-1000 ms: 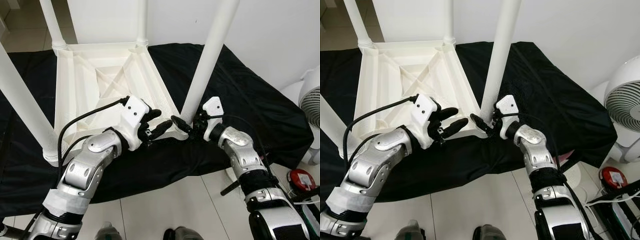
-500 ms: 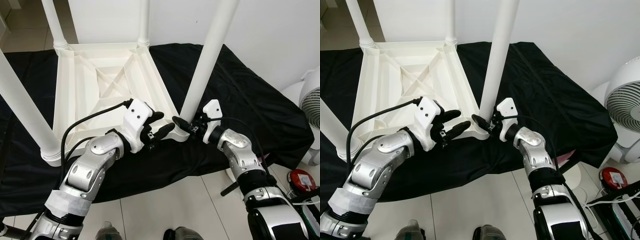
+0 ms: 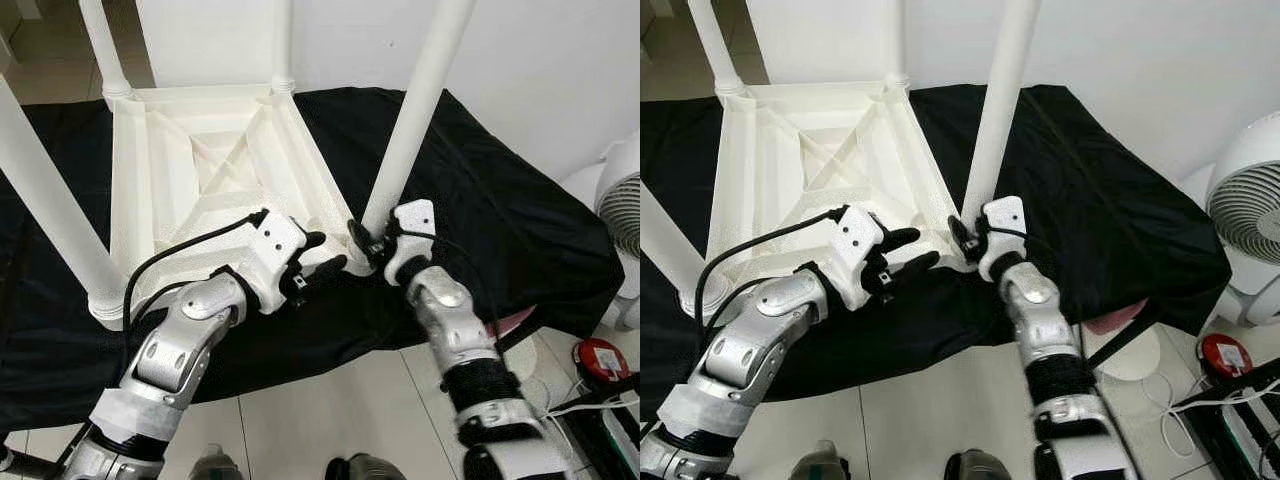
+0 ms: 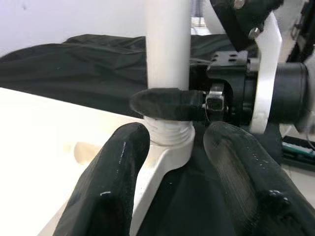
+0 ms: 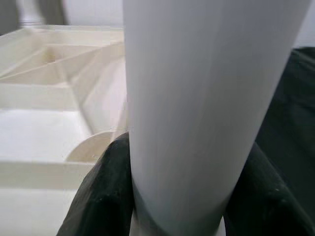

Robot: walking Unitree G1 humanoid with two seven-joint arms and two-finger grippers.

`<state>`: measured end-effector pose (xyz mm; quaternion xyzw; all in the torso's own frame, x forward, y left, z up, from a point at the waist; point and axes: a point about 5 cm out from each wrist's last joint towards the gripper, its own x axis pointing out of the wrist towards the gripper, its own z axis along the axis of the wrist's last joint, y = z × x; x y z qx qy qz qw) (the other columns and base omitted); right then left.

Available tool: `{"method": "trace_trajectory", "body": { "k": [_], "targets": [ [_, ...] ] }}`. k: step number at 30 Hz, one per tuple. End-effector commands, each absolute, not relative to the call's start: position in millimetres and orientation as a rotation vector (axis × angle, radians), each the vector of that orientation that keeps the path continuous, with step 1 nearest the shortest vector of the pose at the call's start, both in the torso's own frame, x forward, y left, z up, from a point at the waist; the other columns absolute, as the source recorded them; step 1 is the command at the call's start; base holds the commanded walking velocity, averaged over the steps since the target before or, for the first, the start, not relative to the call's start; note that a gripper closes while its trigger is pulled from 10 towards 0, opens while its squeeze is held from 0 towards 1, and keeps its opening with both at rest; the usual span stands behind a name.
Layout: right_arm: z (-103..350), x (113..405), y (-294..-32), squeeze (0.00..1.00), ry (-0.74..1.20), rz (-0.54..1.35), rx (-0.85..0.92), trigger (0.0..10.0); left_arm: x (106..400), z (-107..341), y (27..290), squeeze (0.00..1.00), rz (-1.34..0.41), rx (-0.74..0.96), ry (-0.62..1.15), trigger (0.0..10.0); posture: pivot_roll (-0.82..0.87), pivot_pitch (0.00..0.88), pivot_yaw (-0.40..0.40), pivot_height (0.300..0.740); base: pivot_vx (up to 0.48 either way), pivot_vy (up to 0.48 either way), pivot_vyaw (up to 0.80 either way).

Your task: Building children table

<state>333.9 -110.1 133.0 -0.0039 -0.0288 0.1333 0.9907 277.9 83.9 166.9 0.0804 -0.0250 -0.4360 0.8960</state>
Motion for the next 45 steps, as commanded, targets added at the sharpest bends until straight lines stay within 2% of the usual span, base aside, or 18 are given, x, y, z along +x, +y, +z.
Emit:
{"method": "trace_trajectory", "body": {
  "k": [1,3,4,13,14,16,17,18,21,22,23,24,30,35,45],
  "targets": [
    [128.7,332.9,-119.3,0.0,-0.019,0.114,-0.021,10.0,279.5,170.1,83.8,0.0,-0.878,0.161,-0.071,10.0,0.09,0.019,-0.077,0.74,0.0,0.0,0.0],
    [129.4,330.5,-115.1,0.0,-0.021,0.067,-0.014,10.0,278.6,169.9,83.6,0.0,-0.879,0.162,-0.073,10.0,0.09,0.022,-0.077,0.74,0.0,0.0,0.0],
    [129.1,326.4,-96.9,0.0,-0.015,0.105,0.021,10.0,278.1,170.3,84.0,0.0,-0.88,0.162,-0.075,10.0,0.08,0.027,-0.072,0.74,0.0,0.0,0.0],
    [131.3,318.1,-88.1,0.0,-0.041,0.231,0.072,10.0,276.4,171.8,83.6,0.0,-0.881,0.153,-0.082,10.0,0.07,0.043,-0.071,0.74,0.0,0.0,0.0],
    [133.2,315.0,-89.4,1.0,-0.06,0.28,0.098,10.0,275.8,171.4,83.3,0.0,-0.884,0.152,-0.081,10.0,0.07,0.055,-0.072,0.74,0.0,0.0,0.0],
    [133.2,315.0,-89.4,1.0,-0.06,0.28,0.098,10.0,275.8,171.4,83.3,0.0,-0.884,0.152,-0.081,10.0,0.07,0.055,-0.072,0.74,0.0,0.0,0.0],
    [133.2,312.1,-100.6,1.0,-0.075,0.302,0.108,10.0,273.1,170.2,82.9,0.0,-0.887,0.146,-0.075,10.0,0.07,0.066,-0.077,0.74,0.0,0.0,0.0],
    [129.1,308.2,-124.6,1.0,-0.077,0.332,0.054,10.0,267.8,168.9,81.4,0.0,-0.902,0.126,-0.071,10.0,0.07,0.064,-0.076,0.74,0.0,0.0,0.0],
    [126.1,306.7,-133.5,1.0,-0.067,0.34,0.011,10.0,266.1,169.0,80.6,0.0,-0.909,0.119,-0.078,10.0,0.07,0.064,-0.076,0.74,0.0,0.0,0.0],
    [123.3,307.1,-136.2,0.81,-0.056,0.346,-0.032,10.0,266.9,169.1,80.1,0.0,-0.911,0.122,-0.084,10.0,0.07,0.057,-0.075,0.74,0.0,0.0,0.0],
    [123.3,307.1,-136.2,0.81,-0.056,0.346,-0.032,10.0,266.9,169.1,80.1,0.0,-0.911,0.122,-0.084,10.0,0.07,0.057,-0.075,0.74,0.0,0.0,0.0],
    [120.4,308.1,-140.1,0.0,-0.047,0.359,-0.06,10.0,268.5,169.9,79.4,0.0,-0.911,0.129,-0.087,10.0,0.07,0.051,-0.076,0.74,0.0,0.0,0.0],
    [117.8,312.5,-149.0,0.0,-0.046,0.449,-0.108,10.0,273.5,174.8,79.1,0.0,-0.912,0.136,-0.099,10.0,0.07,0.042,-0.073,0.74,0.0,0.0,0.0],
    [122.6,327.7,-153.3,0.0,-0.045,0.584,-0.16,10.0,274.8,176.5,80.4,0.0,-0.91,0.153,-0.103,10.0,0.1,0.015,-0.072,0.74,0.0,0.0,0.0],
    [126.0,346.8,-141.0,0.0,-0.019,0.69,-0.189,10.0,274.2,175.0,77.2,0.0,-0.937,0.177,-0.1,10.0,0.12,0.0,-0.069,0.74,0.0,0.0,0.0]
  ]
}}
